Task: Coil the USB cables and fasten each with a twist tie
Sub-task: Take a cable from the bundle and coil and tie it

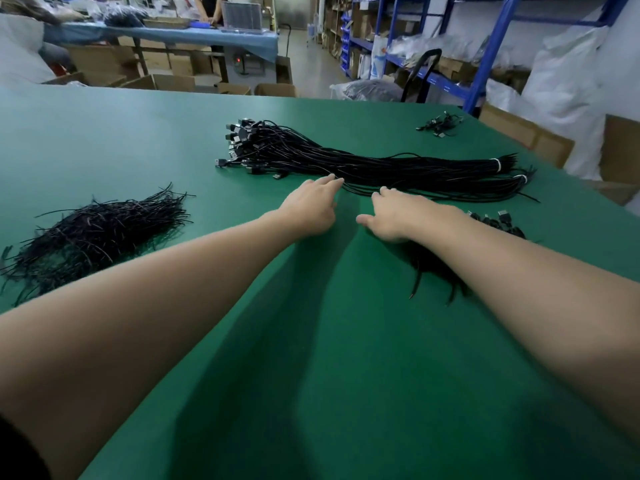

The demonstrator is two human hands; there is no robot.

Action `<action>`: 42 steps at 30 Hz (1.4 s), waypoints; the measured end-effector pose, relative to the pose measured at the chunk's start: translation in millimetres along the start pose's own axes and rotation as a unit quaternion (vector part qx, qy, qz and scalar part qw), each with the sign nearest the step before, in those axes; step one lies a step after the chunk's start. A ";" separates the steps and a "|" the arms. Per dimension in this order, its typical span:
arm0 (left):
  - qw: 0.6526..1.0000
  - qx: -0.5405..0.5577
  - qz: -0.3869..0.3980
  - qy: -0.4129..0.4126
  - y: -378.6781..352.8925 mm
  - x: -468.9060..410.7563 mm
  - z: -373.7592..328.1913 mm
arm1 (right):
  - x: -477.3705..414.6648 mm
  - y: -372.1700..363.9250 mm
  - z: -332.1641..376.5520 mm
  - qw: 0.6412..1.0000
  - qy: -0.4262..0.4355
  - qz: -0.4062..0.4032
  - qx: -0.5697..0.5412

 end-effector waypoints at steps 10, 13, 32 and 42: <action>0.992 -0.115 -0.045 -0.021 -10.5 -63.6 -10.4 | -38.3 -22.8 0.0 0.997 0.052 0.052 -0.014; 0.986 -0.127 -0.101 -0.033 -0.3 -68.8 -11.3 | -32.1 -17.9 4.4 0.998 0.043 0.035 0.005; 0.916 -0.160 -0.266 -0.254 86.7 -44.6 -60.2 | -23.4 -21.7 13.9 0.998 0.049 0.028 -0.016; 0.950 0.103 -0.292 -0.039 138.2 -26.1 -28.1 | -19.7 -21.9 13.8 0.998 0.041 0.039 -0.024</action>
Point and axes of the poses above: each hand's wrist, its own x-axis away from the middle knuckle, its own y-axis out of the back of the hand, z = x × y, the point moved 7 cm from there along -x, towards the middle knuckle, and after that the axes turned 3 degrees about z, right-handed, at the moved point
